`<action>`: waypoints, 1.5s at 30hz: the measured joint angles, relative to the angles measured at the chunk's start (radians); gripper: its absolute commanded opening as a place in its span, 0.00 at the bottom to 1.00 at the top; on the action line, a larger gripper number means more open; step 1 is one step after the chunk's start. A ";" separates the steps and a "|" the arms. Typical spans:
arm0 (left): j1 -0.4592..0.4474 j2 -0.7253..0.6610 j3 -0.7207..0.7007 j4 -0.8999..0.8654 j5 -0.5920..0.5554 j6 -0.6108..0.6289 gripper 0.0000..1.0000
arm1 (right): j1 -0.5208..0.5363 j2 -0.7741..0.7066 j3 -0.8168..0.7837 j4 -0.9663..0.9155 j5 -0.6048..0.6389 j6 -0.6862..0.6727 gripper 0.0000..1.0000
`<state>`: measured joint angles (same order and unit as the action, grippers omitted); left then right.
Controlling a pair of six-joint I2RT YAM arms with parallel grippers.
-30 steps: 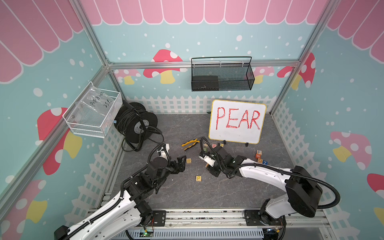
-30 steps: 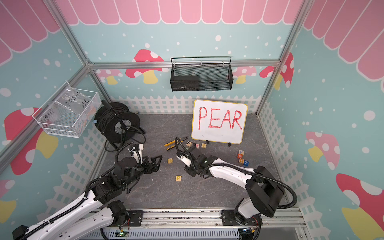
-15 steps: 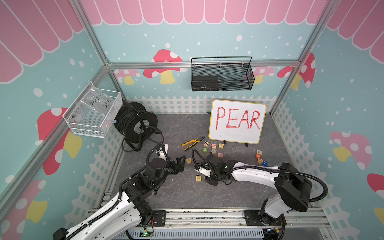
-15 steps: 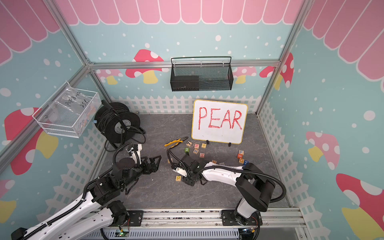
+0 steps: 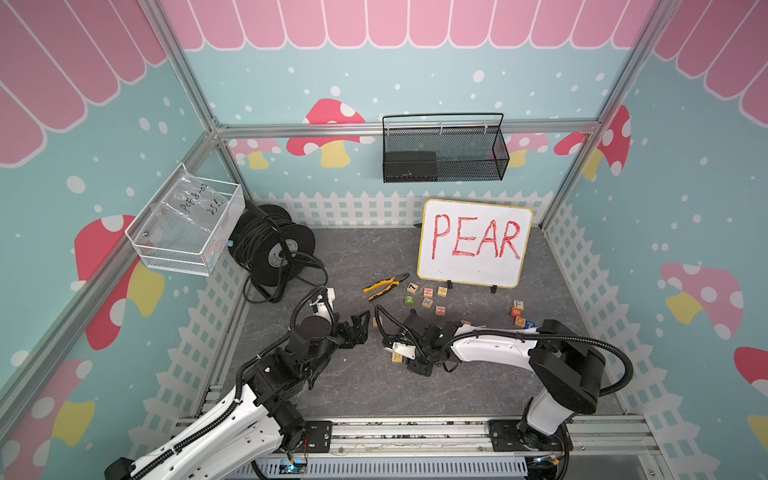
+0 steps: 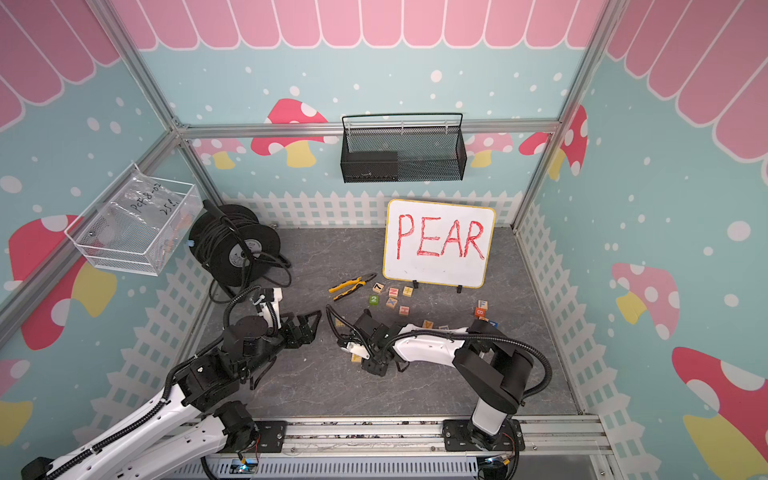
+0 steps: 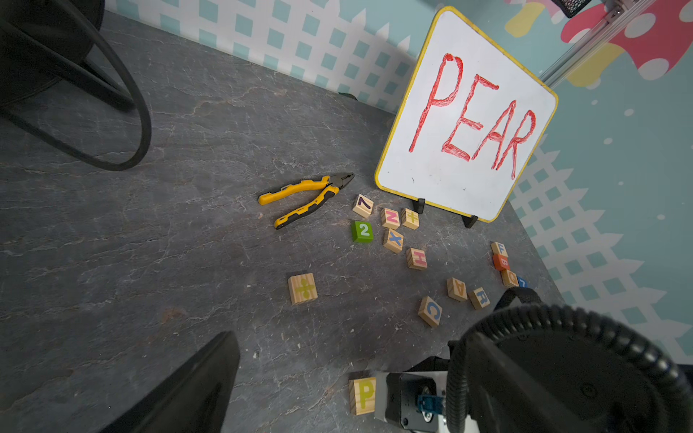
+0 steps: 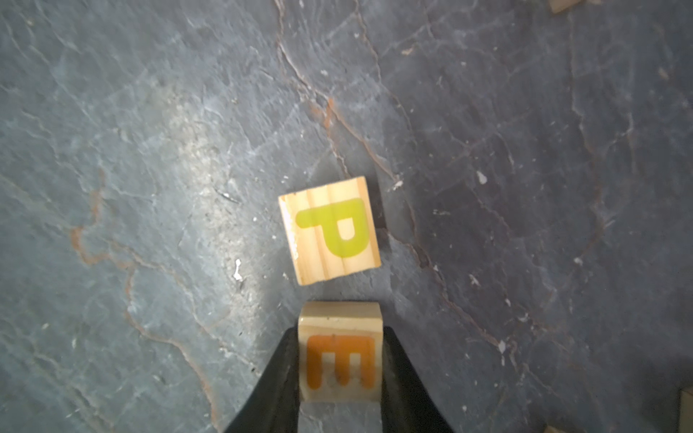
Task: Spell the uppercase word “pear” with letter blocks
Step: Place the letter block at the center of the board.
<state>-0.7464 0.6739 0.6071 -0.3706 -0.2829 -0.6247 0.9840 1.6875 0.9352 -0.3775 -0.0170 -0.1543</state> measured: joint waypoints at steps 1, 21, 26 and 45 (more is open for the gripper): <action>0.000 -0.001 0.000 0.000 -0.002 0.000 0.97 | 0.000 0.006 0.008 -0.001 0.002 -0.003 0.21; 0.005 -0.012 0.000 -0.025 -0.029 0.000 0.97 | 0.000 0.026 0.029 0.000 -0.005 -0.051 0.23; 0.006 -0.012 0.000 -0.030 -0.040 0.000 0.97 | 0.000 0.029 0.030 0.000 -0.022 -0.054 0.24; 0.011 -0.011 0.000 -0.031 -0.043 -0.020 0.97 | 0.012 0.059 0.063 -0.001 -0.019 -0.054 0.45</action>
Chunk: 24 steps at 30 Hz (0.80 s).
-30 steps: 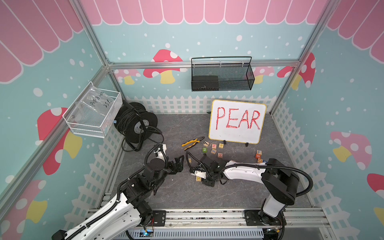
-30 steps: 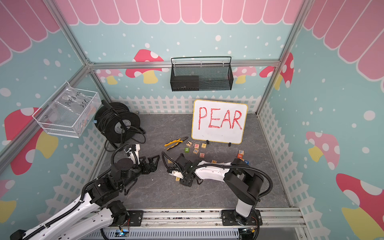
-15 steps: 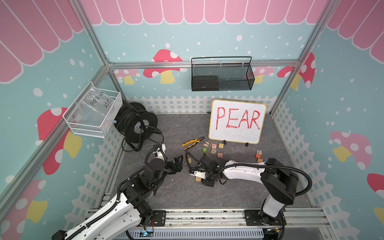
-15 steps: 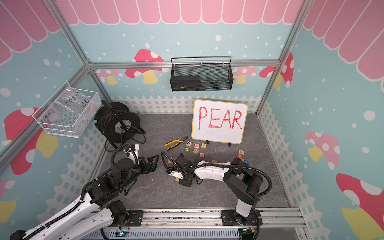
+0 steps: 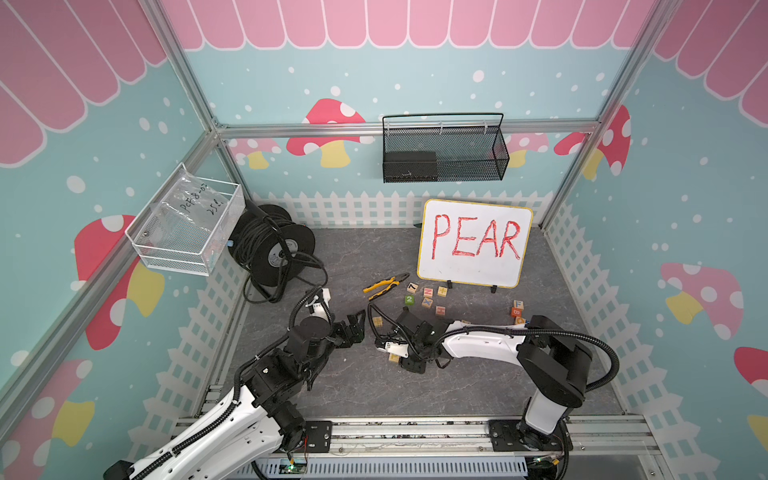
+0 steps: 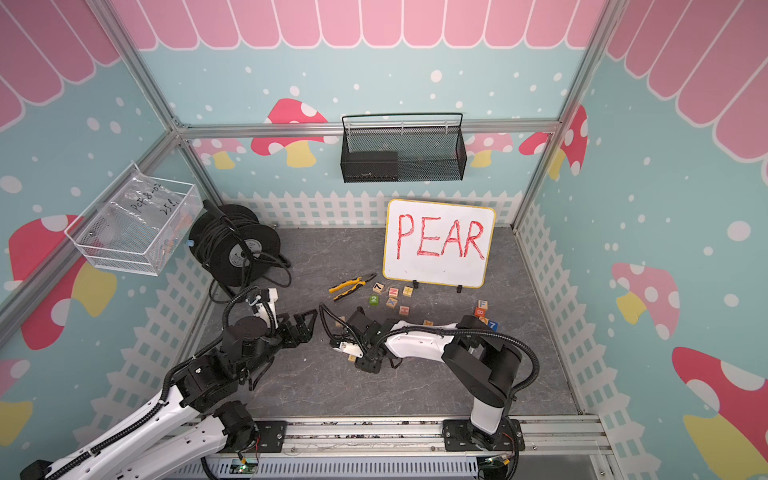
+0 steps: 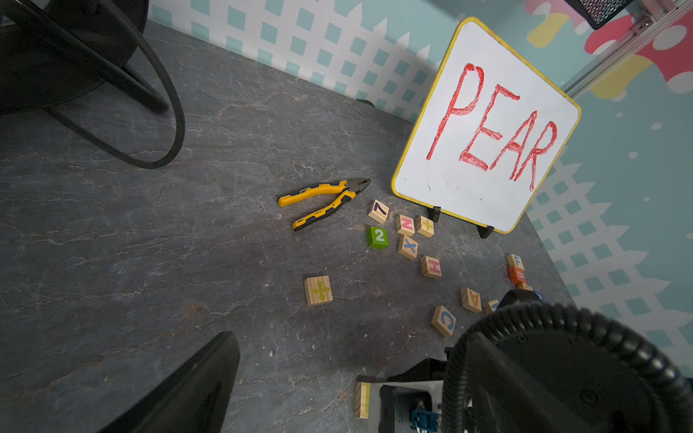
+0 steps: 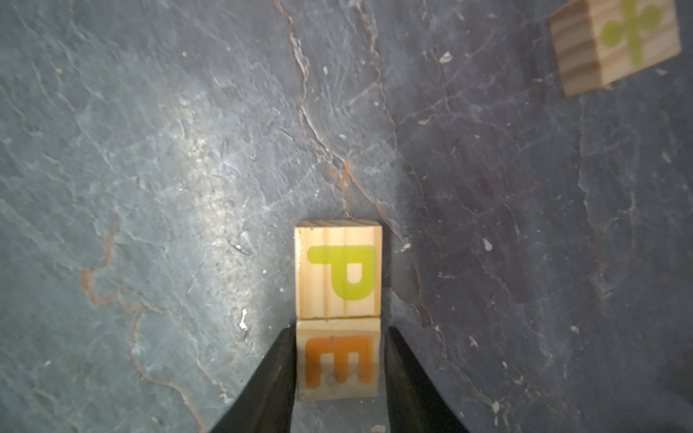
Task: Spell the uppercase word “pear” with letter blocks
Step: Place the letter block at the center of the board, then pick up the letter block from the center of the board.
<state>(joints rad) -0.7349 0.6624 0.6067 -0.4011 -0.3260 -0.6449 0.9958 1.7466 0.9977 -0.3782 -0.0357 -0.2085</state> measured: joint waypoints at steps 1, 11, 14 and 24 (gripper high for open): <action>0.001 0.000 0.000 0.000 0.000 -0.001 0.97 | 0.000 -0.001 0.000 0.000 0.002 0.000 0.46; 0.002 0.002 0.000 -0.002 0.000 -0.003 0.97 | 0.000 -0.020 -0.013 -0.003 0.027 0.024 0.52; 0.002 0.002 0.000 -0.003 0.000 -0.003 0.97 | 0.000 -0.062 -0.035 -0.003 0.034 0.048 0.54; 0.008 0.015 0.000 0.001 0.002 0.011 0.97 | 0.000 -0.312 -0.090 0.012 0.137 0.216 0.69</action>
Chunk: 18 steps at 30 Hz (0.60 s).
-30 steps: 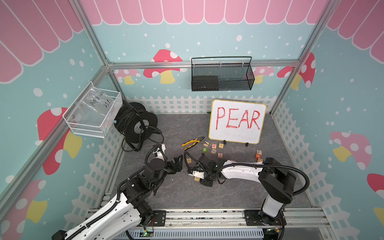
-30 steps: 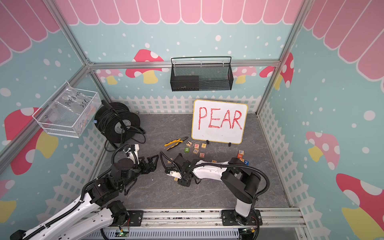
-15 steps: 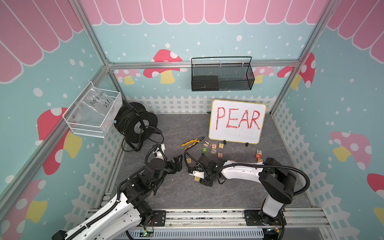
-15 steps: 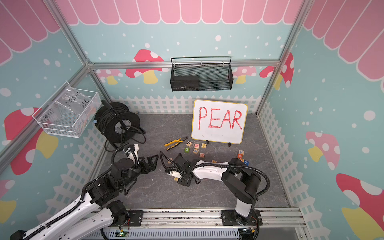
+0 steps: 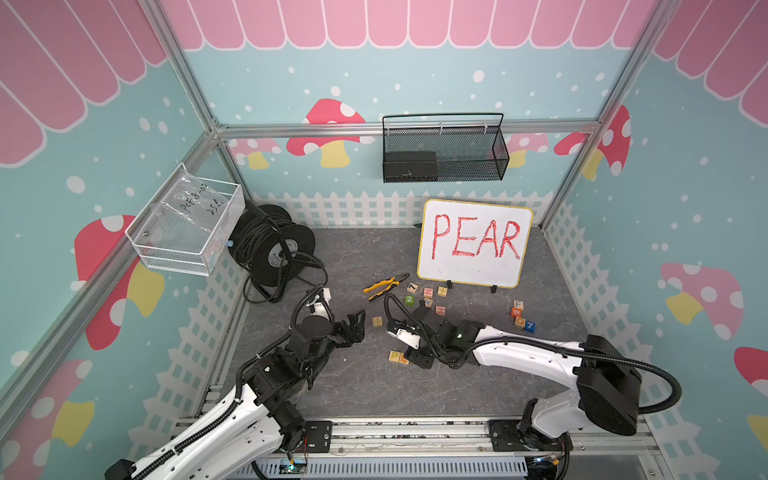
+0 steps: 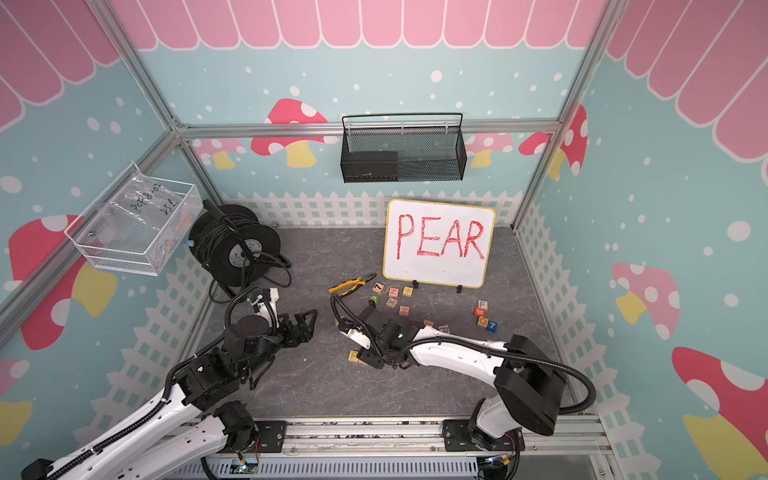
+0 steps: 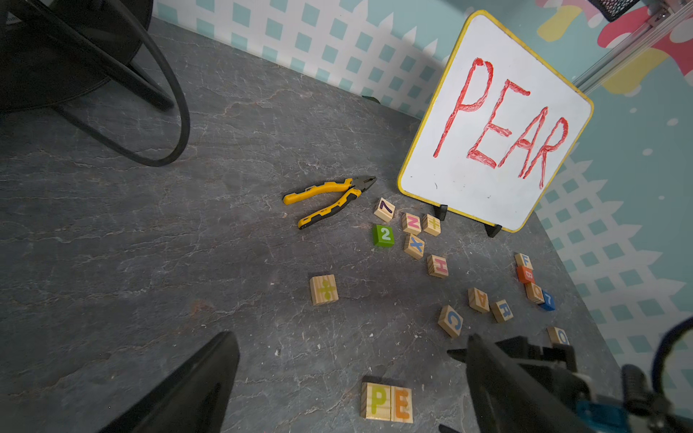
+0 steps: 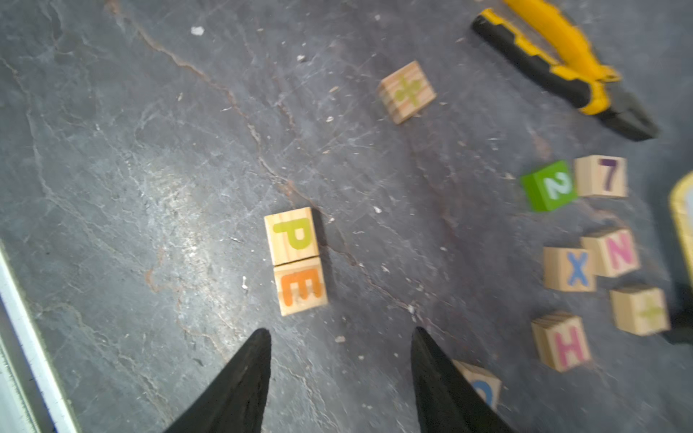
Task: Spell the uppercase word “pear” with letter blocks
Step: Pick up the letter block from the center of the board.
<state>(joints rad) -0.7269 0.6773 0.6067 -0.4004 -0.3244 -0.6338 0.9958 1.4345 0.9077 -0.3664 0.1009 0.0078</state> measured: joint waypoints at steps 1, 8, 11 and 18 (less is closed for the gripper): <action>0.000 0.000 0.000 0.002 0.002 0.006 0.97 | 0.000 -0.024 -0.007 0.000 0.034 0.032 0.70; 0.007 0.041 0.002 0.048 0.039 0.044 0.97 | -0.092 -0.141 -0.071 0.005 0.180 0.324 0.65; 0.009 0.077 0.004 0.077 0.062 0.059 0.97 | -0.179 -0.185 -0.112 -0.003 0.188 0.485 0.63; 0.012 0.191 0.010 0.153 0.133 0.078 0.97 | -0.314 -0.263 -0.220 -0.006 0.166 0.782 0.60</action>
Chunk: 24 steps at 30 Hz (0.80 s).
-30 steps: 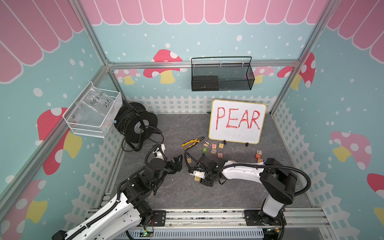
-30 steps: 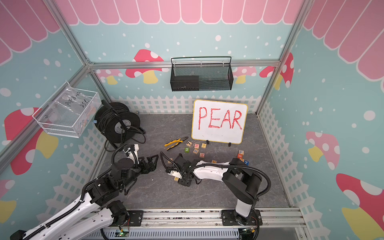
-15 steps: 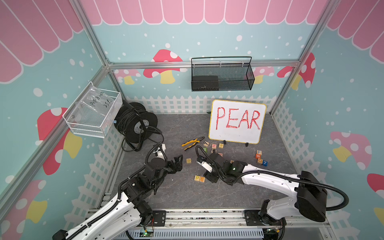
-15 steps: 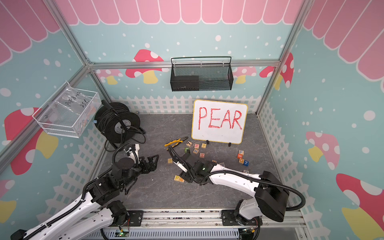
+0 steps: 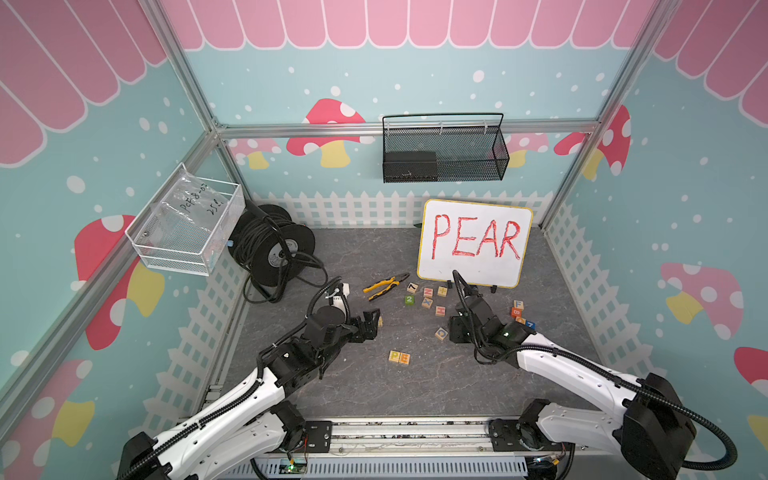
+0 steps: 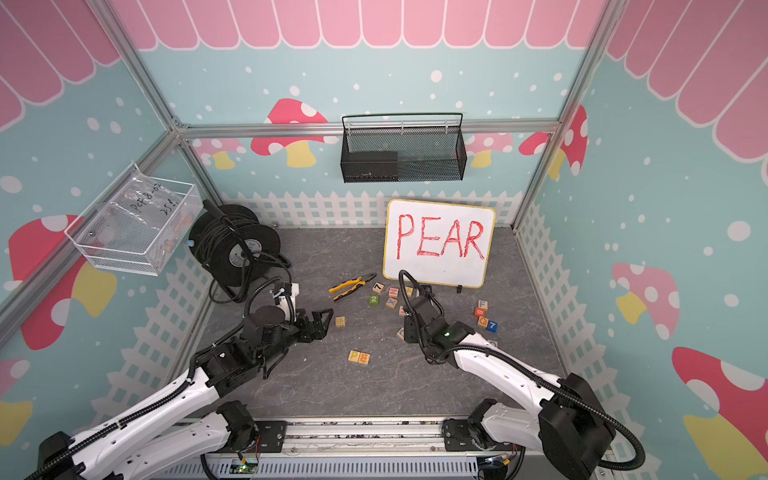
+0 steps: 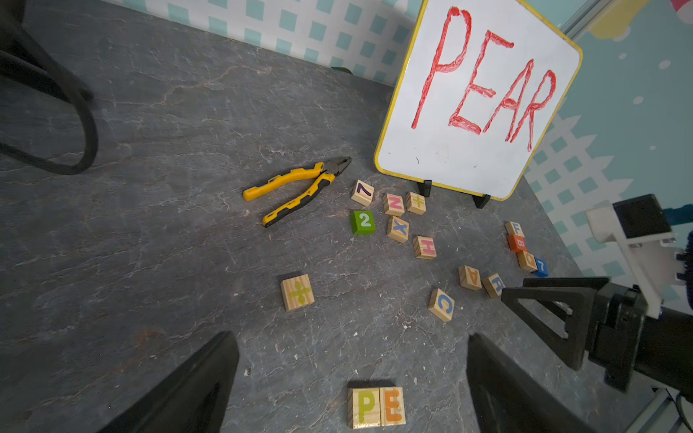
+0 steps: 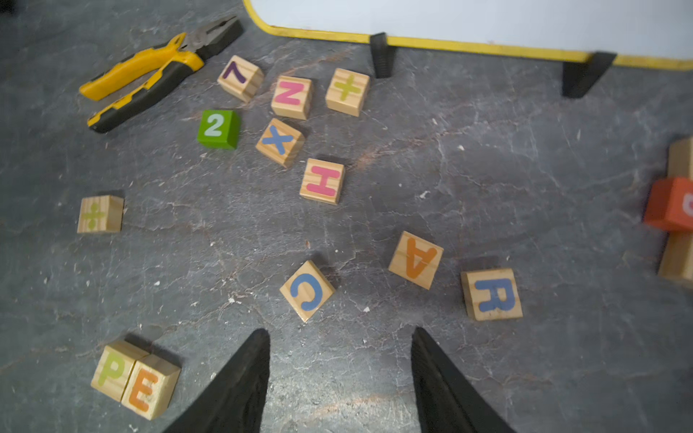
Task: Spell the uppercase word “pear” with letter blocks
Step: Pick up the letter block from the center of the board.
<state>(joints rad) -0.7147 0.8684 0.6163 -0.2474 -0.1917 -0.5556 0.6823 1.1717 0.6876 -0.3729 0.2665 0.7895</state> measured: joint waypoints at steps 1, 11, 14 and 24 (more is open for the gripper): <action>0.000 0.015 0.001 0.012 0.010 0.004 0.97 | -0.011 0.000 -0.012 0.005 -0.008 0.029 0.59; 0.000 0.109 0.021 0.105 0.083 0.014 0.97 | -0.086 0.099 -0.047 0.073 -0.027 0.156 0.57; 0.000 0.129 0.024 0.119 0.096 0.015 0.97 | -0.101 0.141 -0.045 0.090 -0.025 0.159 0.57; 0.010 0.132 0.024 0.133 0.099 0.030 0.97 | -0.137 0.275 -0.006 0.109 -0.019 0.152 0.52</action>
<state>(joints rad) -0.7052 1.0004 0.6407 -0.1146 -0.0925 -0.5259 0.5457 1.4464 0.6811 -0.2638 0.2470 0.9417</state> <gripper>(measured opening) 0.974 0.547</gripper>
